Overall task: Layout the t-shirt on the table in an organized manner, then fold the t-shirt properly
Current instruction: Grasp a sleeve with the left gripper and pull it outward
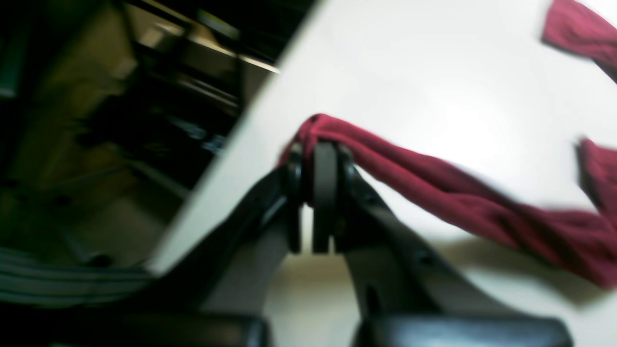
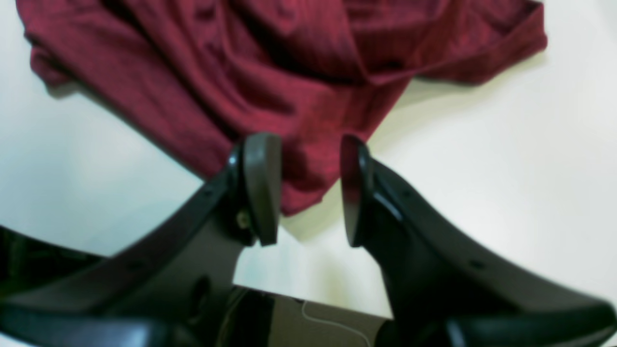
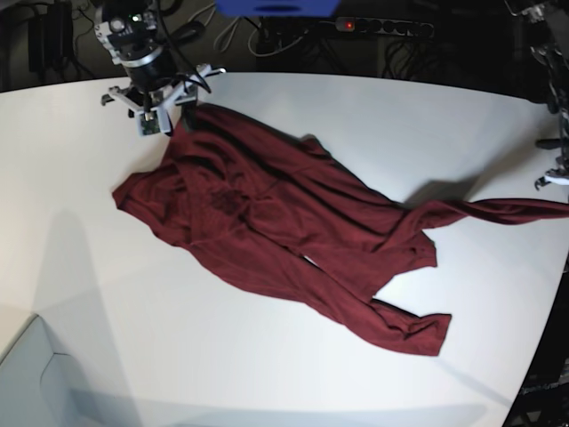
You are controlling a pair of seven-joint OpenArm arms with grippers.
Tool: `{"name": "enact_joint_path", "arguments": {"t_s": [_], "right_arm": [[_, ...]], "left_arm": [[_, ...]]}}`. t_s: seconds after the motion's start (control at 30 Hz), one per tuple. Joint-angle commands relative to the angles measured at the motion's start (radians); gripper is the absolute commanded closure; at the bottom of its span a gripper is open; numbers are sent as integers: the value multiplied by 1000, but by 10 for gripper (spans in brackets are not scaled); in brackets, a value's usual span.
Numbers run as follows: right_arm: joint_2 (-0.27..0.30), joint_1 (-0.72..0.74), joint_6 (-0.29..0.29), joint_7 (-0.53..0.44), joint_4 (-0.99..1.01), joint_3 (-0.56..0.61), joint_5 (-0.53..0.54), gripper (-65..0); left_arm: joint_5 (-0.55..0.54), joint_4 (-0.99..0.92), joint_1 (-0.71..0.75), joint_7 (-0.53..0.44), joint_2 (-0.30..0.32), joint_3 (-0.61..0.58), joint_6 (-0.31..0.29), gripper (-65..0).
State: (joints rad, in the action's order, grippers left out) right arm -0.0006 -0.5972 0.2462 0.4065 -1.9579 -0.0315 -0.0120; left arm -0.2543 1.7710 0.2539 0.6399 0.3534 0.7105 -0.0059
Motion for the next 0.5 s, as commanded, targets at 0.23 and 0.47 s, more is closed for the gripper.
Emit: {"name": "enact_joint_path", "arguments": {"t_s": [0.23,0.47], "right_arm": [[-3,-10,-3,-22,-16,0,10,-215],[-5,-10,-3,-25,-16,0,10,-215]], "left_arm": [[-3,208,-3,50,13,125,-29,-4],[10,218,-52,159,-12,249,-225,-4]]}}
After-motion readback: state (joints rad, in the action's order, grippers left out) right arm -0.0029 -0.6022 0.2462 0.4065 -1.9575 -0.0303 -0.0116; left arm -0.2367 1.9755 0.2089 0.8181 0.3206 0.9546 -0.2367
